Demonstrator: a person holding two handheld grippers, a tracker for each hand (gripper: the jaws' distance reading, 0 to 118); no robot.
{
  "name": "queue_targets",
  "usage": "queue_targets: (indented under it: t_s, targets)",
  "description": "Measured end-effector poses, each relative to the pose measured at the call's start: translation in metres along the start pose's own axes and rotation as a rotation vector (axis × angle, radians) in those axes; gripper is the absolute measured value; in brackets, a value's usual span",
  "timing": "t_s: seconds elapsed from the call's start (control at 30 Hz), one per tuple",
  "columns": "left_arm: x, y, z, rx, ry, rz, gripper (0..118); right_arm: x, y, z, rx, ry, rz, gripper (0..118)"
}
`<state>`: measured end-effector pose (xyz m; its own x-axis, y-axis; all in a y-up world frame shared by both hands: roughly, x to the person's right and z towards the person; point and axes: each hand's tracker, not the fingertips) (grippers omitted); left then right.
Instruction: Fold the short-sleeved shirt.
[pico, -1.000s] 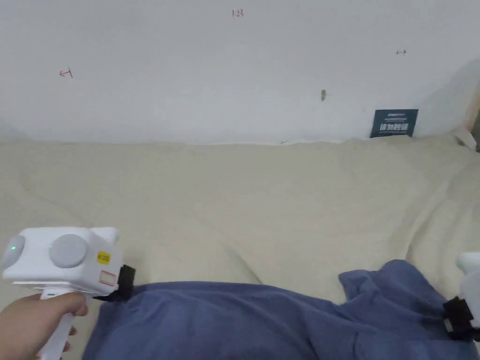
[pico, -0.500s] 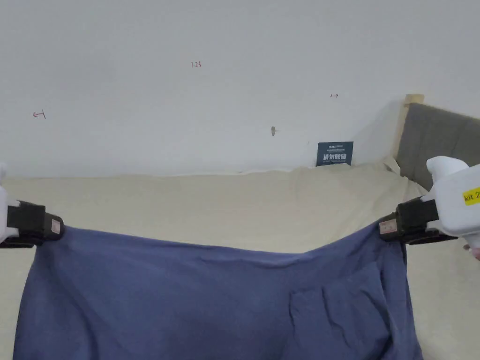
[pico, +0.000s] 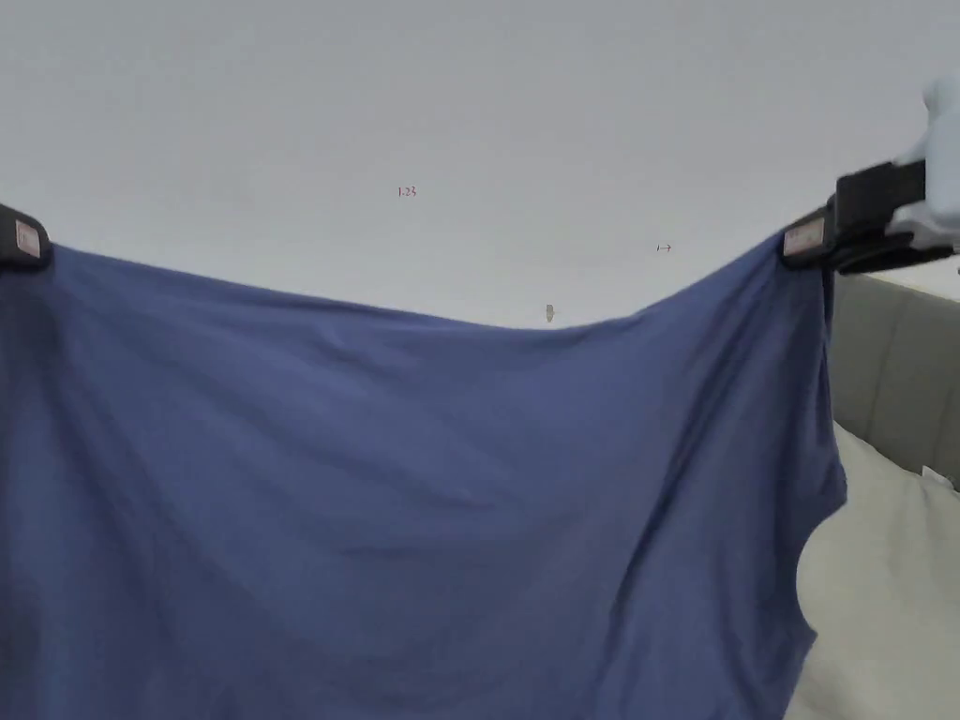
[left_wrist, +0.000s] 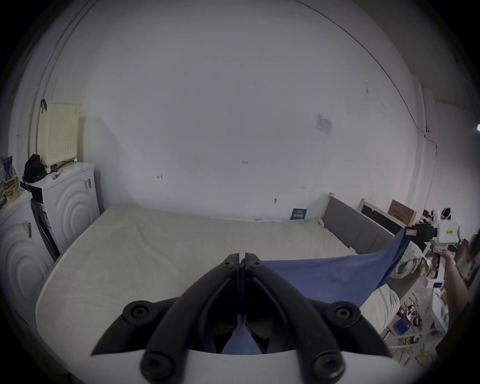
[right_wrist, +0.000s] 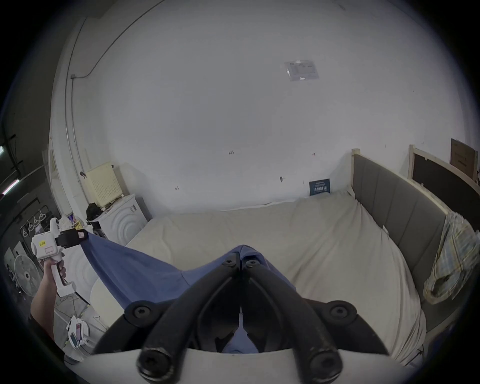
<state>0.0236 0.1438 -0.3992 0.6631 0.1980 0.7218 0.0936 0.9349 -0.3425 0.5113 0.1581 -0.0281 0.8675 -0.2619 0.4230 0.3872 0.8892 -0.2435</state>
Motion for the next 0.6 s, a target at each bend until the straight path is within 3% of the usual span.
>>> queue_targets:
  t_s: [0.07, 0.2, 0.33, 0.47, 0.6]
  targets:
    - [-0.003, 0.016, -0.007, 0.014, 0.015, 0.014, 3, -0.007, 0.019, -0.009, 0.001, -0.012, 0.020, 0]
    - [-0.011, 0.052, -0.031, 0.051, 0.059, 0.064, 3, -0.020, 0.060, -0.039, 0.053, -0.132, 0.159, 0]
    - [-0.013, 0.086, -0.062, 0.079, 0.094, 0.072, 3, -0.025, 0.108, -0.073, 0.092, -0.136, 0.078, 0]
    - [-0.012, 0.112, -0.098, 0.131, 0.148, 0.015, 3, -0.036, 0.150, -0.106, 0.195, -0.148, 0.051, 0]
    - [-0.015, 0.138, -0.134, 0.166, 0.166, -0.002, 3, -0.046, 0.185, -0.138, 0.237, -0.219, 0.092, 0]
